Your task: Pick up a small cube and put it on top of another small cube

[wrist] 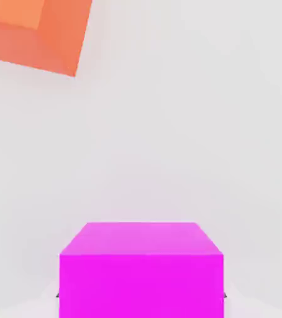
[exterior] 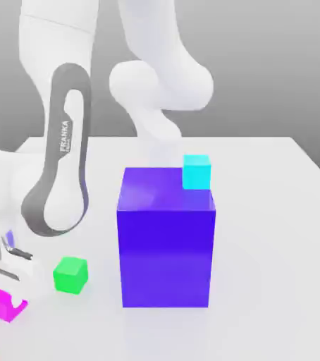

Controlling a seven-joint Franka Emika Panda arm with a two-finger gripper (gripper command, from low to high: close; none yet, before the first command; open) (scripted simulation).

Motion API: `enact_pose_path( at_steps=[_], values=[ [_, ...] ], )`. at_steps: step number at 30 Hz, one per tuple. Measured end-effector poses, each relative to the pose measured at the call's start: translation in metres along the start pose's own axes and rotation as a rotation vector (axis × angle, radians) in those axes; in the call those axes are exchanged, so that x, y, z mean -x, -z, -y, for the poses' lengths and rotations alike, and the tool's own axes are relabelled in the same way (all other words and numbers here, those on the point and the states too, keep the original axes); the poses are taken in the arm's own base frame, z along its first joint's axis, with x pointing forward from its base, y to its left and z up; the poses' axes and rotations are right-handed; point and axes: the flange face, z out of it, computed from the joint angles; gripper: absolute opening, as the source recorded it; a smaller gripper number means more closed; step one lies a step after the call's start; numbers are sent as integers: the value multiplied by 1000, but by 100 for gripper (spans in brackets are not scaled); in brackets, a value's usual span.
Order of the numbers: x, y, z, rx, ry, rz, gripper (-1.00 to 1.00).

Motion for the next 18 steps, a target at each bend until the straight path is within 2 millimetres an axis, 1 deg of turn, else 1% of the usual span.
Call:
enact_pose_path(
  at_steps=[1, 5, 8, 12, 17, 18],
  values=[
    [0, 9, 0, 0, 1, -1, -100],
    [2, 55, -1, -1, -3, 1, -100],
    [25, 74, -5, 0, -35, 8, -100],
    [62, 93, -13, 0, -77, 13, -100],
    [111, 109, -26, -1, -127, 5, -100],
    [116, 107, -28, -1, -132, 3, -100]
  ],
)
